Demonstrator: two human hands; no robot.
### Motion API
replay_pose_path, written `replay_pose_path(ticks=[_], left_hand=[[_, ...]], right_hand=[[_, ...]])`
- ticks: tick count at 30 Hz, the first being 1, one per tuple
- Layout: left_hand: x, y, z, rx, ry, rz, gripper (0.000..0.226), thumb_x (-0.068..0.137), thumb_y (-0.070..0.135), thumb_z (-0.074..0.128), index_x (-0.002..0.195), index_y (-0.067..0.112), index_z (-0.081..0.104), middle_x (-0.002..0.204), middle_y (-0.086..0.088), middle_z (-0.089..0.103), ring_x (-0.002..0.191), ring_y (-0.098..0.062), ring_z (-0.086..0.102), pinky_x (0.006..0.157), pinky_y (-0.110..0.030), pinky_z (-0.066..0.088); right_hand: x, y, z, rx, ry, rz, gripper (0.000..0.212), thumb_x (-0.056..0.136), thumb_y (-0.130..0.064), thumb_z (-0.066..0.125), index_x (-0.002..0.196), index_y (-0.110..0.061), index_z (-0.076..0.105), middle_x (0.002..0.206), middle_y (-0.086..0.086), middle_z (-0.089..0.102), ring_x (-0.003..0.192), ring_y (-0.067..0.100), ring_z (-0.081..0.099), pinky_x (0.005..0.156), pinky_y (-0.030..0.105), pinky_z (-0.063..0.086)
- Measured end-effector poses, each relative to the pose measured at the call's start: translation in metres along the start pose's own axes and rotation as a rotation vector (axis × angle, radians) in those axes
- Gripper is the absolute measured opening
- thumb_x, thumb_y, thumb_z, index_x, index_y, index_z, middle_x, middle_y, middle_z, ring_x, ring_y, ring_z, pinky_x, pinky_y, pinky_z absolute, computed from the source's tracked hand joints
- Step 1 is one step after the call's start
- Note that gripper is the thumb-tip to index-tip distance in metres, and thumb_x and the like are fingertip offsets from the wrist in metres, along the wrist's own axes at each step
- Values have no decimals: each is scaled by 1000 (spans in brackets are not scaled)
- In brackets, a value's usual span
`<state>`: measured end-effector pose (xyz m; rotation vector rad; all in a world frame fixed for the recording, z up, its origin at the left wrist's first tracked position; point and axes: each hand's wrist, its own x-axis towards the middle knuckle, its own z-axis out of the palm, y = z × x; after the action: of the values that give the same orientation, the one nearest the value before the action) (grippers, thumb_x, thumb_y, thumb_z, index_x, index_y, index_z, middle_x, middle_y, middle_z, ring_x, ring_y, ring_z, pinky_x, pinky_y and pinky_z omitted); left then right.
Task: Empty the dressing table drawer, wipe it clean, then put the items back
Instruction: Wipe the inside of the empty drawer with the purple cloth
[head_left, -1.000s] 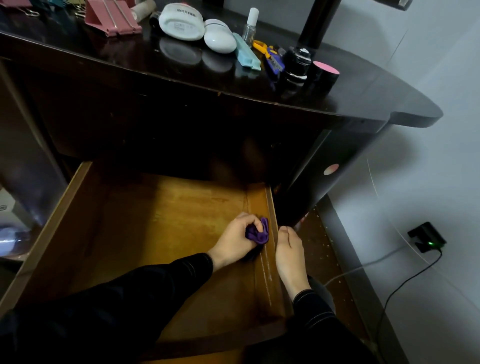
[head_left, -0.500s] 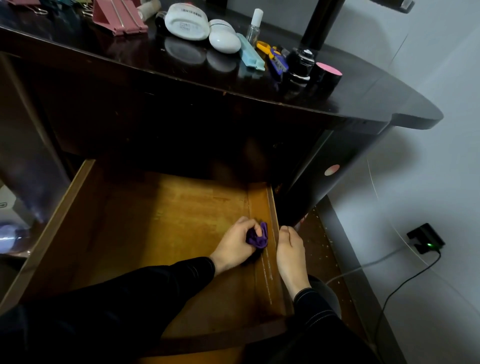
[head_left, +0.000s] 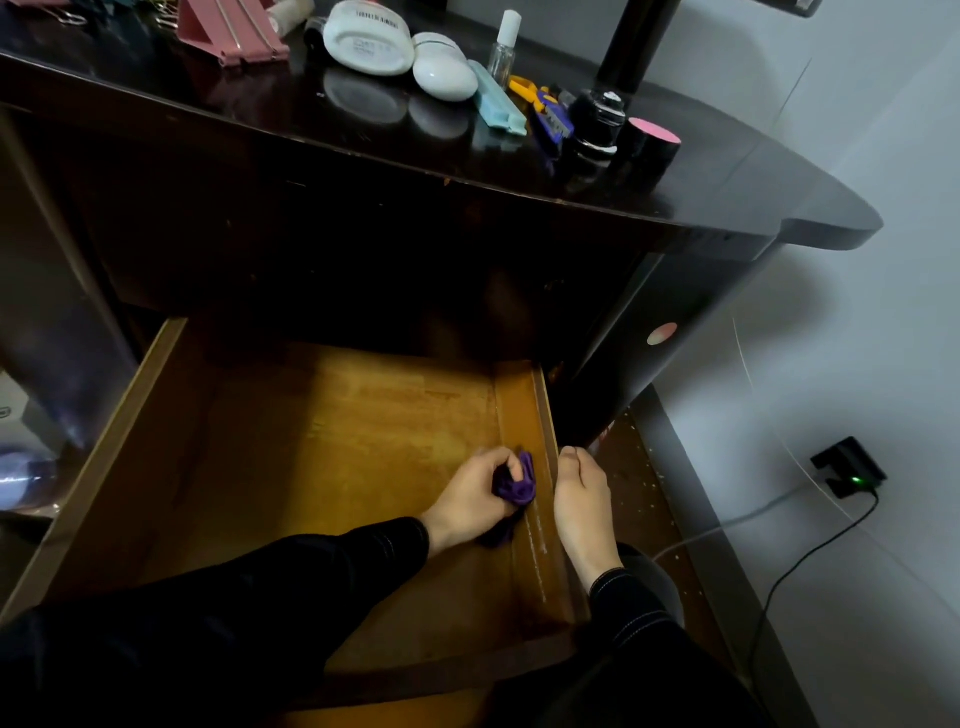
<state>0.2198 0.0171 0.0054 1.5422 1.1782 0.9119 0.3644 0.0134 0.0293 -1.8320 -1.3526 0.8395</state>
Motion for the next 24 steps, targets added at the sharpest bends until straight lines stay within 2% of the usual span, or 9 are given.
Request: replay_pose_path(ticks=[2, 5, 8, 11, 14, 17, 19, 21, 24], left_hand=[[1, 4, -2, -48, 2, -9, 26, 74, -12, 70, 90, 7, 61, 101, -10, 61, 97, -23, 58, 92, -28, 46], [6, 16, -3, -58, 68, 54, 28, 73, -7, 73, 88, 14, 64, 99, -2, 57, 92, -12, 55, 85, -18, 42], [4, 11, -2, -50, 64, 81, 26, 75, -6, 72, 89, 13, 62, 101, -5, 56, 93, -13, 54, 85, -17, 41], [-3, 0, 2, 5, 7, 27, 22, 77, -8, 68, 91, 6, 60, 100, -9, 56, 95, -20, 52, 84, -20, 39], [-2, 3, -3, -62, -59, -16, 23, 75, -15, 66, 88, 3, 61, 91, -3, 60, 88, -16, 56, 80, -24, 43], [5, 15, -8, -88, -2, 39, 31, 73, -11, 72, 82, 18, 63, 94, -5, 63, 90, -17, 60, 84, -26, 47], [5, 18, -6, -70, 56, 78, 34, 73, -6, 74, 82, 25, 62, 99, -7, 59, 94, -18, 57, 90, -24, 44], [1, 12, -1, -44, 54, 87, 31, 75, -5, 72, 85, 22, 61, 101, -7, 57, 95, -17, 54, 89, -22, 42], [-5, 0, 2, -12, -35, 40, 28, 75, -10, 68, 85, 15, 59, 95, -4, 57, 93, -18, 53, 85, -27, 42]], right_hand=[[0, 1, 0, 5, -2, -3, 36, 109, -33, 34, 112, -13, 63, 103, 7, 68, 100, 24, 62, 95, 44, 50], [1, 2, -1, 26, -2, -4, 35, 109, -33, 34, 108, -15, 64, 100, 5, 67, 98, 23, 62, 93, 42, 50], [2, 3, 0, 32, -7, -7, 34, 109, -33, 35, 104, -16, 64, 96, 2, 66, 95, 21, 62, 91, 41, 50], [2, 3, -1, 36, -13, 3, 35, 108, -34, 34, 109, -15, 64, 99, 4, 67, 97, 23, 62, 94, 44, 50], [1, 3, 0, 25, -5, -2, 35, 109, -35, 33, 112, -17, 64, 103, 2, 67, 101, 20, 62, 97, 43, 49], [2, 1, 0, 37, -10, 3, 37, 109, -34, 34, 119, -14, 64, 111, 5, 67, 107, 22, 61, 101, 43, 48], [3, 2, 0, 42, -16, 16, 39, 109, -34, 35, 123, -11, 62, 116, 9, 66, 110, 24, 60, 104, 46, 48], [3, 3, 0, 38, -8, 9, 38, 109, -33, 35, 121, -10, 63, 112, 9, 67, 107, 25, 61, 101, 46, 49], [3, 3, 0, 37, -1, 3, 38, 109, -34, 34, 118, -10, 63, 110, 11, 67, 105, 27, 62, 100, 48, 49]])
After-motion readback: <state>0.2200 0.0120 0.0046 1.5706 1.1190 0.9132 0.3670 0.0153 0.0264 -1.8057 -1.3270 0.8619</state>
